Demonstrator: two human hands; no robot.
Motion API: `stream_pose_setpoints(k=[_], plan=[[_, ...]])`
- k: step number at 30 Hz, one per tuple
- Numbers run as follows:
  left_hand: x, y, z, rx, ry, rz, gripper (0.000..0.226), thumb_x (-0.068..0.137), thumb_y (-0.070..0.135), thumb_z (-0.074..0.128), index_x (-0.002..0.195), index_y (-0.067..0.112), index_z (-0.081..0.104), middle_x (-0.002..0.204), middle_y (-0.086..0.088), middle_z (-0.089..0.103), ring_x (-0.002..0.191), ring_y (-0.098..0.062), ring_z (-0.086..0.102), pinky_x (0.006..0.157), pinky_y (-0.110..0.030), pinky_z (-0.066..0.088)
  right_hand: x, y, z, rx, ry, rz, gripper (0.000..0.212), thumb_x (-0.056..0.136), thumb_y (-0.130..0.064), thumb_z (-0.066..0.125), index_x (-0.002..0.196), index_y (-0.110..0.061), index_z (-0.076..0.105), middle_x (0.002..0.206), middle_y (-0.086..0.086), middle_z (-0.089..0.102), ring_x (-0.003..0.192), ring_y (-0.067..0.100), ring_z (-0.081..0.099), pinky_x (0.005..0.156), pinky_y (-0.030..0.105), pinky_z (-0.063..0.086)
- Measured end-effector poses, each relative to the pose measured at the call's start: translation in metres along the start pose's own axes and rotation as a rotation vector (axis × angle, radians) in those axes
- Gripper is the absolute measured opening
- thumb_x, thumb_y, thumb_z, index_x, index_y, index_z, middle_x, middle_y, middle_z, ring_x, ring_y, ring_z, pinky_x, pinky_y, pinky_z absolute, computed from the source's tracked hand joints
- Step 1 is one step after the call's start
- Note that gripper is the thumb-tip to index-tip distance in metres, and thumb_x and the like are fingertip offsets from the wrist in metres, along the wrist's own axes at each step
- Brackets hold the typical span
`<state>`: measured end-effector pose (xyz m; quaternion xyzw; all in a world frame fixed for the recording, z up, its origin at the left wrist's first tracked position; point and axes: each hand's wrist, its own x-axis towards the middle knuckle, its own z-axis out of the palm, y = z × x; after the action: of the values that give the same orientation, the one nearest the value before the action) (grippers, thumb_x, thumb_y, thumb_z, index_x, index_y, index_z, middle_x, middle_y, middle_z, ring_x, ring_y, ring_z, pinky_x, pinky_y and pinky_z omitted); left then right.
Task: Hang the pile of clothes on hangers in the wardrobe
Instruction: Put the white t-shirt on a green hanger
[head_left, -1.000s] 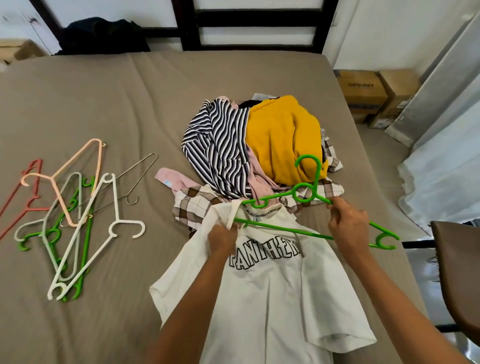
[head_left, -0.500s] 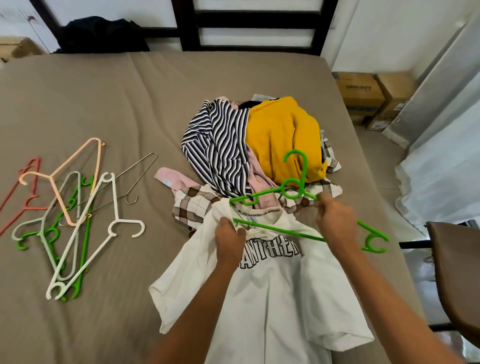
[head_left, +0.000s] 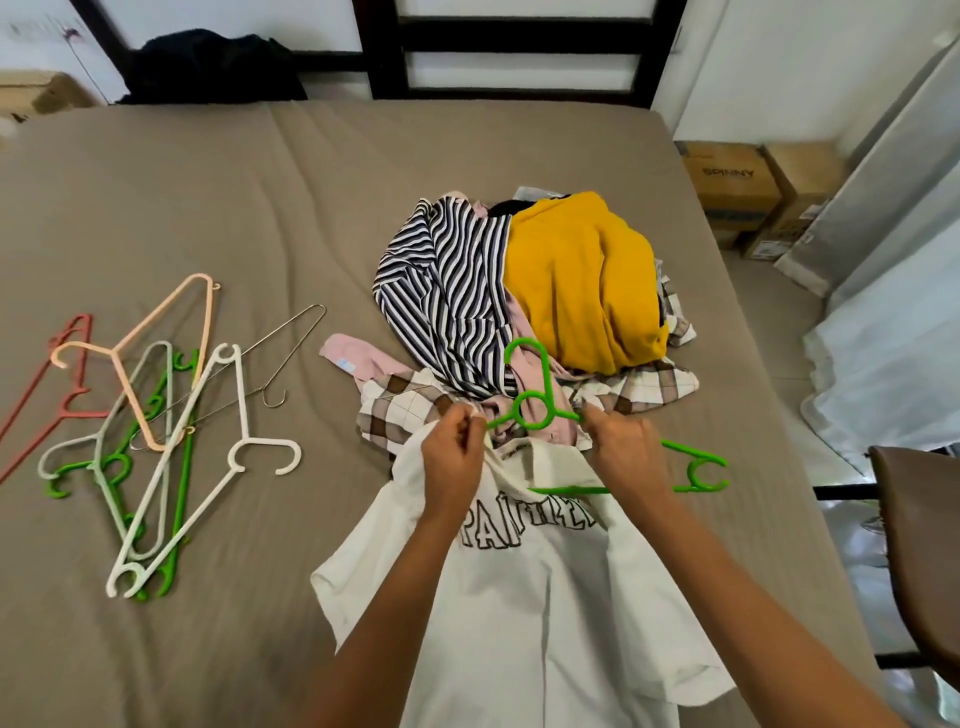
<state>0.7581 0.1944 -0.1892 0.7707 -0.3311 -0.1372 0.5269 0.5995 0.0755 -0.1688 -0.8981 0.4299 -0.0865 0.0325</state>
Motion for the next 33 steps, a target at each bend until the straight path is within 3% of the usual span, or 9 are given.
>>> stream_pose_setpoints(k=[4, 8, 11, 15, 17, 20, 22, 25, 33], plan=[[0.003, 0.004, 0.002, 0.034, -0.183, 0.091, 0.014, 0.088, 0.026, 0.056, 0.078, 0.016, 0.055, 0.079, 0.007, 0.047, 0.077, -0.009, 0.047, 0.069, -0.01, 0.034, -0.001, -0.007, 0.014, 0.204, -0.081, -0.009, 0.019, 0.077, 0.002, 0.058, 0.088, -0.012, 0.063, 0.077, 0.01, 0.071, 0.069, 0.034, 0.065, 0.061, 0.036, 0.044], [0.005, 0.011, -0.01, -0.089, -0.401, 0.128, 0.026, 0.086, 0.039, 0.056, 0.083, 0.013, 0.059, 0.085, 0.001, 0.057, 0.083, -0.009, 0.055, 0.076, -0.02, 0.044, -0.006, -0.017, 0.024, 0.516, -0.207, 0.105, 0.028, 0.087, -0.014, 0.041, 0.098, -0.005, 0.065, 0.082, 0.014, 0.069, 0.079, 0.035, 0.063, 0.067, 0.036, 0.043], [0.018, -0.011, -0.028, 0.282, -0.378, 0.183, 0.058, 0.08, 0.065, 0.051, 0.108, 0.014, 0.055, 0.108, 0.0, 0.056, 0.102, -0.013, 0.049, 0.087, -0.028, 0.04, -0.01, -0.018, 0.031, 0.674, -0.179, 0.042, 0.025, 0.081, -0.015, 0.041, 0.087, -0.009, 0.065, 0.065, -0.014, 0.058, 0.063, 0.004, 0.052, 0.063, 0.028, 0.039], [0.024, -0.033, -0.041, 0.465, -0.595, 0.091, 0.05, 0.09, 0.049, 0.05, 0.125, 0.013, 0.055, 0.113, -0.012, 0.064, 0.106, -0.03, 0.057, 0.083, -0.038, 0.044, -0.007, -0.028, 0.036, 0.586, -0.102, 0.015, 0.019, 0.083, -0.018, 0.051, 0.095, -0.016, 0.065, 0.089, 0.001, 0.065, 0.086, 0.022, 0.059, 0.078, 0.038, 0.039], [0.019, -0.037, -0.044, 0.439, -0.586, 0.069, 0.047, 0.094, 0.042, 0.048, 0.131, 0.015, 0.052, 0.105, -0.016, 0.066, 0.099, -0.033, 0.06, 0.078, -0.038, 0.046, -0.01, -0.035, 0.036, 0.451, 0.094, 0.182, 0.029, 0.083, -0.025, 0.065, 0.11, -0.016, 0.062, 0.112, 0.008, 0.056, 0.104, 0.025, 0.049, 0.085, 0.037, 0.032], [0.012, -0.041, -0.056, 0.339, -0.521, 0.034, 0.056, 0.092, 0.048, 0.047, 0.139, 0.017, 0.045, 0.103, -0.016, 0.066, 0.098, -0.028, 0.06, 0.078, -0.032, 0.043, -0.027, -0.046, 0.032, 0.567, 0.248, 0.77, 0.066, 0.067, -0.023, 0.082, 0.119, 0.001, 0.051, 0.118, 0.024, 0.047, 0.11, 0.037, 0.044, 0.086, 0.04, 0.034], [0.01, -0.041, -0.061, 0.258, -0.491, -0.009, 0.062, 0.088, 0.056, 0.047, 0.136, 0.017, 0.05, 0.115, -0.006, 0.065, 0.107, -0.016, 0.058, 0.081, -0.021, 0.039, -0.036, -0.056, 0.046, 0.783, 0.005, 0.983, 0.075, 0.054, -0.031, 0.085, 0.109, 0.007, 0.052, 0.108, 0.024, 0.052, 0.105, 0.038, 0.05, 0.081, 0.038, 0.038], [0.009, -0.04, -0.062, 0.216, -0.402, -0.037, 0.068, 0.078, 0.071, 0.039, 0.118, 0.023, 0.065, 0.092, 0.009, 0.062, 0.086, 0.001, 0.054, 0.071, -0.01, 0.035, -0.037, -0.065, 0.097, 0.872, -0.3, 0.866, 0.077, 0.039, -0.056, 0.071, 0.09, 0.0, 0.059, 0.088, 0.013, 0.061, 0.092, 0.031, 0.062, 0.067, 0.027, 0.042], [0.009, -0.051, -0.065, 0.427, -0.384, 0.024, 0.024, 0.096, 0.027, 0.048, 0.104, 0.008, 0.06, 0.086, -0.012, 0.066, 0.081, -0.029, 0.061, 0.062, -0.027, 0.032, -0.01, -0.08, 0.096, 0.6, -0.515, 0.681, 0.098, 0.061, -0.044, 0.085, 0.13, 0.002, 0.033, 0.132, 0.019, 0.04, 0.125, 0.036, 0.04, 0.1, 0.041, 0.037]])
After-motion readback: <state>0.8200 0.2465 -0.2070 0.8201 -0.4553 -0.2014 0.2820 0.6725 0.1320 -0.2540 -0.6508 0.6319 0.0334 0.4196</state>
